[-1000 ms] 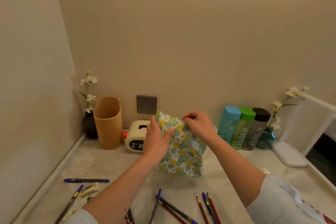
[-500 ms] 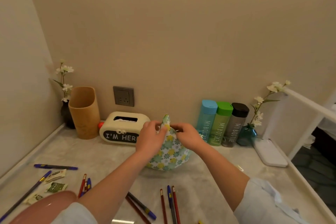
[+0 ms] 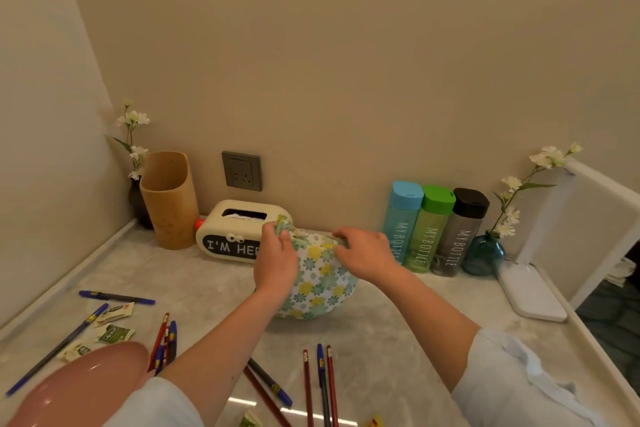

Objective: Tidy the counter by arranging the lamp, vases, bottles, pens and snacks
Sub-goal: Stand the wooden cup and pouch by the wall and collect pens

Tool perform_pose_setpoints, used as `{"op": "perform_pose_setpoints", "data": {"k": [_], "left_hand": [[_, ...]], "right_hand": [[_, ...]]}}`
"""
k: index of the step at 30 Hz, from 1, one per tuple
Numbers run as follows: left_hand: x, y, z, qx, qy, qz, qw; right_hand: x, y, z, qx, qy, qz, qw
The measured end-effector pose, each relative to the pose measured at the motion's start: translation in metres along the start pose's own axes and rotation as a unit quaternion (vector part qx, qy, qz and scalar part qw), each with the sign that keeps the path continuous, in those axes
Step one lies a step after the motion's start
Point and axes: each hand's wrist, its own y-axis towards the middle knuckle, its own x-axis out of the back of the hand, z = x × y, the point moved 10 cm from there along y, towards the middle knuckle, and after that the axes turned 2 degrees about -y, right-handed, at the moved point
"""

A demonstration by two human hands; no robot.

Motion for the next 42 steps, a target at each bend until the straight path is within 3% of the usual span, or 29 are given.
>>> {"op": "perform_pose_setpoints", "data": {"k": [8,13,19,26,34,42], "left_hand": [[0.023,0.024,0.013,0.046,-0.098,-0.042,0.993],[0.023,0.035,-0.018,0.02,-0.14,-0.049,0.989],[0.003,0.062,-0.024,-0.005,-0.013,0.023,1.0],[-0.026,0.084,-0.033,0.047,-0.142,0.073,0.986],[-0.055,0.111,-0.025,0.11,-0.208,0.126,0.964],[-0.061,0.127,-0.025,0.09,-0.224,0.103,0.965]], "right_hand": [[0.029,0.001,0.009,0.011,-0.084,-0.104,0.991],[0.092,-0.003,0.02,0.027,-0.069,-0.258,0.963],[0.105,0.007,-0.008,-0.011,-0.087,-0.252,0.964],[0.114,0.022,-0.019,-0.029,-0.082,-0.251,0.964],[0.101,0.051,-0.029,-0.067,-0.055,-0.21,0.974],[0.097,0.074,-0.04,-0.087,-0.027,-0.188,0.978]]}}
